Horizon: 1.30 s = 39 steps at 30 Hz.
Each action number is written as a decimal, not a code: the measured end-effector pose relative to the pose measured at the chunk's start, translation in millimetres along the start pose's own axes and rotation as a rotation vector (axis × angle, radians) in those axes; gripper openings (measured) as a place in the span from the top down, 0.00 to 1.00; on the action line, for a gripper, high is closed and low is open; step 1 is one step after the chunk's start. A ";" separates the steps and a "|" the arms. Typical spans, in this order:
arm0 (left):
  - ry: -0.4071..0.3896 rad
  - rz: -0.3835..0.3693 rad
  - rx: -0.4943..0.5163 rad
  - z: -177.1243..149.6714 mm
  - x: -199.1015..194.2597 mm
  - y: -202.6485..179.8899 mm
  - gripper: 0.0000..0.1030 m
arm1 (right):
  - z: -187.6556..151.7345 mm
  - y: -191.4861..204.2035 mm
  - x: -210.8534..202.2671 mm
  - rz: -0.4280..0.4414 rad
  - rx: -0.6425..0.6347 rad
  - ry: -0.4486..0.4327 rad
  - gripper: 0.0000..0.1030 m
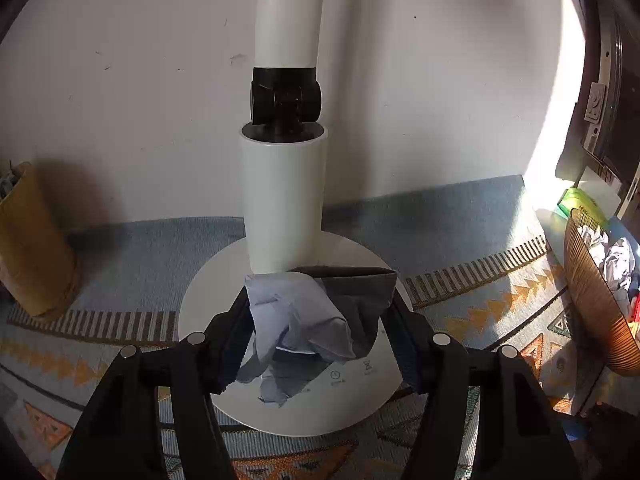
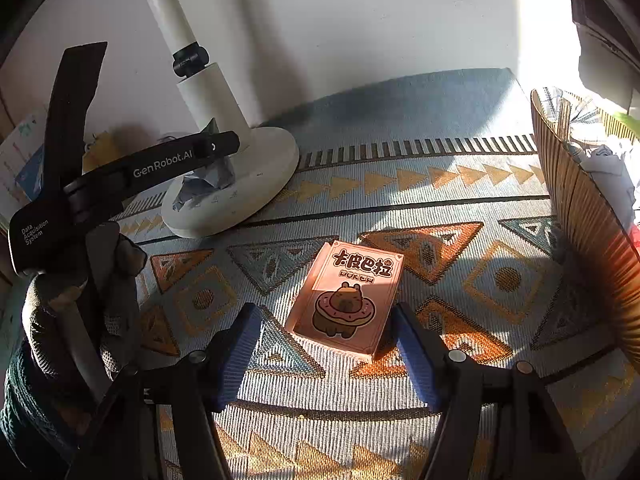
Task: Organize objects
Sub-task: 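Grasp the paper on the lamp base with the left gripper while the right grasps the pink box, then lift the paper with the left gripper while the right lifts the pink box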
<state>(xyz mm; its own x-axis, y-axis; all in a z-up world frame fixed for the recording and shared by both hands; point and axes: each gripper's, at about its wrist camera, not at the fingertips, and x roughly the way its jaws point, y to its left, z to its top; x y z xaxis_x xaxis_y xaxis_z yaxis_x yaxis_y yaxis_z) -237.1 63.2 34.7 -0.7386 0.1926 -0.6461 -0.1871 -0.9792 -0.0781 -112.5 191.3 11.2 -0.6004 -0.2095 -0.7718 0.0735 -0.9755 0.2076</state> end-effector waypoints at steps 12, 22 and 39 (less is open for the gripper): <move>-0.016 0.034 0.015 -19.1 -56.0 -4.7 0.51 | -7.7 20.2 -36.4 0.015 -0.068 -0.058 0.61; 0.049 0.154 0.014 -112.0 -172.2 -32.6 0.51 | -70.1 45.3 -109.7 0.058 -0.135 -0.102 0.61; 0.050 0.168 -0.051 -174.0 -183.8 -27.3 0.50 | -110.0 21.3 -75.1 0.082 -0.110 0.014 0.53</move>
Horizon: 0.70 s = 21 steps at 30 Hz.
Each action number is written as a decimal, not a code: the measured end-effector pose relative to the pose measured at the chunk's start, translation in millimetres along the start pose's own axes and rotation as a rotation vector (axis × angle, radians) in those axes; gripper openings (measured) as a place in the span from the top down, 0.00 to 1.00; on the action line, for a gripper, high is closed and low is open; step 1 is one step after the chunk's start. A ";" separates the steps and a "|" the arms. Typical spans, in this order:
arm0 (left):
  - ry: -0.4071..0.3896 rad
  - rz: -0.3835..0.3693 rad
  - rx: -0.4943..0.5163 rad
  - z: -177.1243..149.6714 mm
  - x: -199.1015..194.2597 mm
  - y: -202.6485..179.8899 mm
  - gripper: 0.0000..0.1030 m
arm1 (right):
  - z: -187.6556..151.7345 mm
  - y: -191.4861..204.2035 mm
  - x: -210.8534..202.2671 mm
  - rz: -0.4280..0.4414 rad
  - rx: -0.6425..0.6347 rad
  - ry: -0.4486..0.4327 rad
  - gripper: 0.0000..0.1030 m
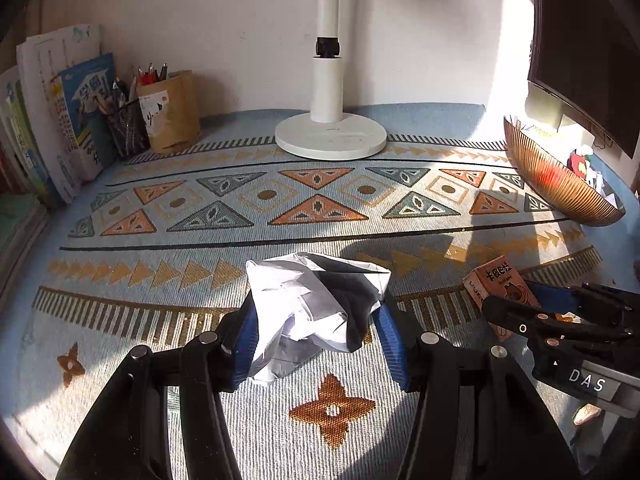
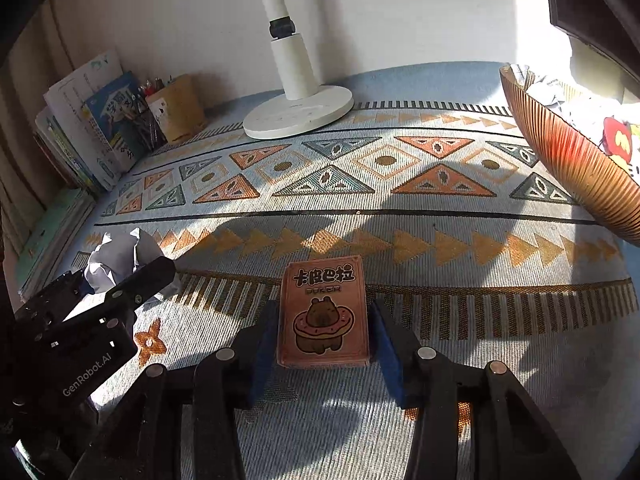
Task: Organize objects
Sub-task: 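Lift the paper with the left gripper while the right lifts the pink box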
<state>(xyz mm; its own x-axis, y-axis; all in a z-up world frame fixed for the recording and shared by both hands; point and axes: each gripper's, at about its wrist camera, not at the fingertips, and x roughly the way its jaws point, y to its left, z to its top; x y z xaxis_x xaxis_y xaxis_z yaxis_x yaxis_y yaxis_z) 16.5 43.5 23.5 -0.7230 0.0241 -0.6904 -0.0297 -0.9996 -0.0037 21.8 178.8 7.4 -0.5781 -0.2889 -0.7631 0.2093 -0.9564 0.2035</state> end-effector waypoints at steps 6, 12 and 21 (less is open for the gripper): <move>-0.003 -0.010 -0.016 -0.5 -0.4 3.3 0.50 | -0.2 16.5 4.1 -0.051 -0.078 0.020 0.44; 0.000 -0.015 -0.015 -0.6 0.0 3.8 0.49 | 0.8 18.5 8.6 -0.127 -0.086 0.025 0.44; 0.009 -0.004 -0.014 -0.7 1.8 2.8 0.49 | -2.4 29.5 7.4 -0.155 -0.146 0.012 0.61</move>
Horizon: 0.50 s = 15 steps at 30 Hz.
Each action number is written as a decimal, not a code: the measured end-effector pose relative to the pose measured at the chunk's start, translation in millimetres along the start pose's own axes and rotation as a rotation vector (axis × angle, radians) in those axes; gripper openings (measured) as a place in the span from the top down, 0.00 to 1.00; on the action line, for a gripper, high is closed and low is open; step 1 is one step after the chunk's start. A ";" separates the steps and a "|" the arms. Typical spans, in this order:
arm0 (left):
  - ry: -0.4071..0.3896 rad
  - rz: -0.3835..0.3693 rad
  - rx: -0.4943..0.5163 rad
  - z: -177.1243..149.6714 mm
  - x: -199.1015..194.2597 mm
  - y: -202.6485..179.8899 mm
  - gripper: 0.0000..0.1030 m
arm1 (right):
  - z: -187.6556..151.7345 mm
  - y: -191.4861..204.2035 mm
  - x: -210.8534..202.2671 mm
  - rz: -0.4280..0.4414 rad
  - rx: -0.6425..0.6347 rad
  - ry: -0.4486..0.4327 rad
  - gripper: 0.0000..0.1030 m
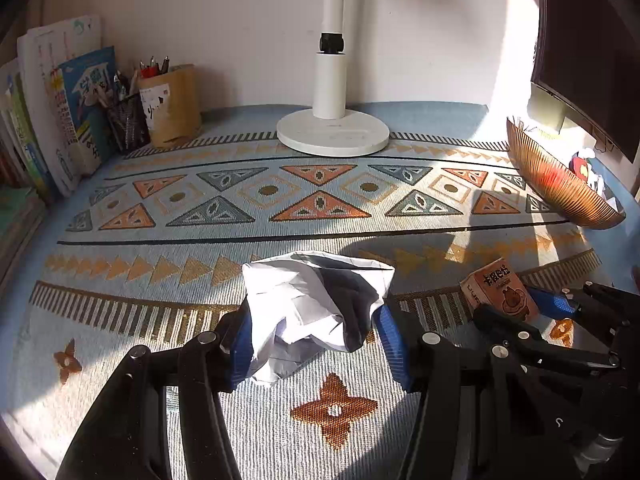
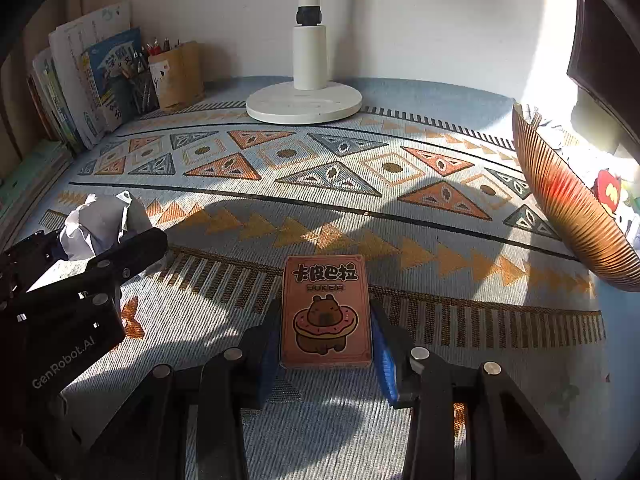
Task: Organize objects
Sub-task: 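Lift the paper with the left gripper while the right lifts the pink box, then carry the paper and pink box over the amber bowl and open both grippers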
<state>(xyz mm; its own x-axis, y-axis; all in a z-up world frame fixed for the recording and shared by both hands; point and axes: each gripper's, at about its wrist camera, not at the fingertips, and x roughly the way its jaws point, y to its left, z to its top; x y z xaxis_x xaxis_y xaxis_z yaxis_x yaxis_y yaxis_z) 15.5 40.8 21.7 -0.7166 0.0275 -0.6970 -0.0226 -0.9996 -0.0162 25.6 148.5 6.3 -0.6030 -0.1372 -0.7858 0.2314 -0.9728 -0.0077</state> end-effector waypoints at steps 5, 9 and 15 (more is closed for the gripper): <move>0.009 0.011 0.012 -0.2 1.4 -2.0 0.50 | -2.6 -17.3 -14.1 0.083 0.082 -0.062 0.62; -0.005 0.038 0.026 1.1 -2.9 -8.6 0.50 | -4.2 -50.0 -41.6 0.202 0.224 -0.130 0.62; -0.072 -0.202 0.036 56.4 -32.7 -58.7 0.50 | 18.6 -128.8 -129.7 0.091 0.350 -0.348 0.61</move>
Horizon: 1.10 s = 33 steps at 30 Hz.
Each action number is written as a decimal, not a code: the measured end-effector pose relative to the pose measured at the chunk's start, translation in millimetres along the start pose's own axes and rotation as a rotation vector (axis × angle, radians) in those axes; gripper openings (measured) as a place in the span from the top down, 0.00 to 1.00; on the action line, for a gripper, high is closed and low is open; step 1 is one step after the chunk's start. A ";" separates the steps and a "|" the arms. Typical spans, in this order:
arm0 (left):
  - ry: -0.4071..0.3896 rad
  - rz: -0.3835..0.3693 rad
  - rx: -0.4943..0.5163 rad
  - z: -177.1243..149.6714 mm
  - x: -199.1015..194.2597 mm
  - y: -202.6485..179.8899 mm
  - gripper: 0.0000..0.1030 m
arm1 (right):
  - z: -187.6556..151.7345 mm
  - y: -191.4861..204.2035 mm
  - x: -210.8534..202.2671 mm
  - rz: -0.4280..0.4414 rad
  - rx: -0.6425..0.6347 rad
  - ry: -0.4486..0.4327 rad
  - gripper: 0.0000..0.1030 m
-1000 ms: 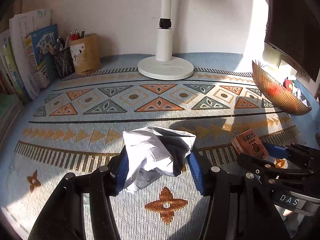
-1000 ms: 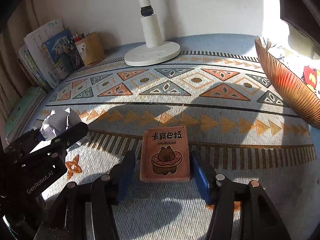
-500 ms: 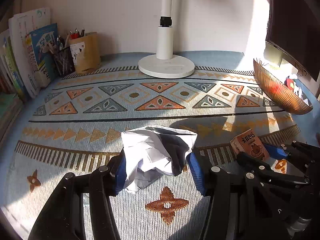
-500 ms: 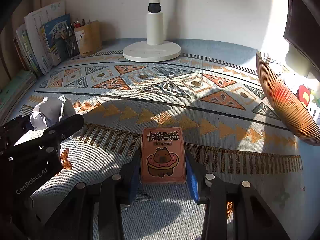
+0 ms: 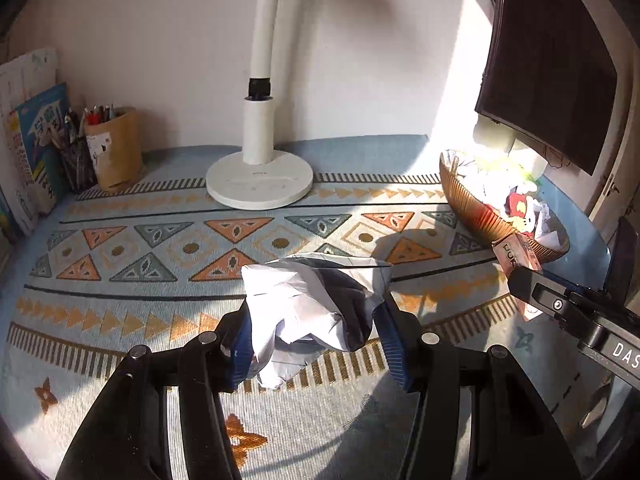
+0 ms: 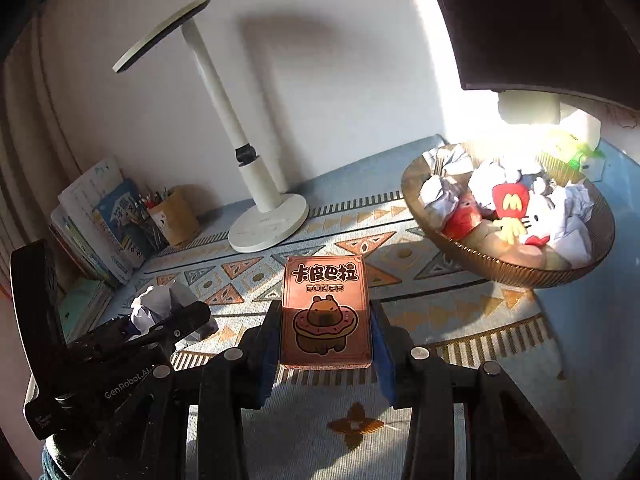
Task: Organize objects
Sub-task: 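Carry the paper and pink box over the amber bowl and open both grippers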
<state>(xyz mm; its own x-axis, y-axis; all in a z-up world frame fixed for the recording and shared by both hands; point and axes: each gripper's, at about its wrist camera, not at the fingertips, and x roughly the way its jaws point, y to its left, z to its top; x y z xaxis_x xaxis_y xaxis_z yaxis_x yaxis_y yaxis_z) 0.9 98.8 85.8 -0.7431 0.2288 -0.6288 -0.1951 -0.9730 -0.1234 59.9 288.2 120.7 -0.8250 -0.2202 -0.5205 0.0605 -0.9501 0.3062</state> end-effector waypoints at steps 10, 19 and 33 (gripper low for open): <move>-0.062 -0.292 0.145 122.8 83.1 -126.6 0.50 | 105.2 -131.0 -12.5 -0.293 0.237 -0.183 0.61; -0.005 -0.320 0.152 125.4 151.6 -160.3 0.16 | 103.3 -182.0 48.7 -0.359 0.311 -0.013 0.60; -0.064 -0.236 0.105 113.8 67.7 -90.0 0.04 | 92.9 -126.0 7.2 -0.342 0.189 -0.038 0.43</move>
<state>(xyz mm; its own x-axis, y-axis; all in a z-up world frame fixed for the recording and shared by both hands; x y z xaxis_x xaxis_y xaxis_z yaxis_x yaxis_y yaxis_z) -104.6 205.4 141.7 -0.7077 0.4535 -0.5417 -0.4307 -0.8848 -0.1781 -5.9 426.8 152.4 -0.8000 0.1142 -0.5890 -0.3234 -0.9090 0.2630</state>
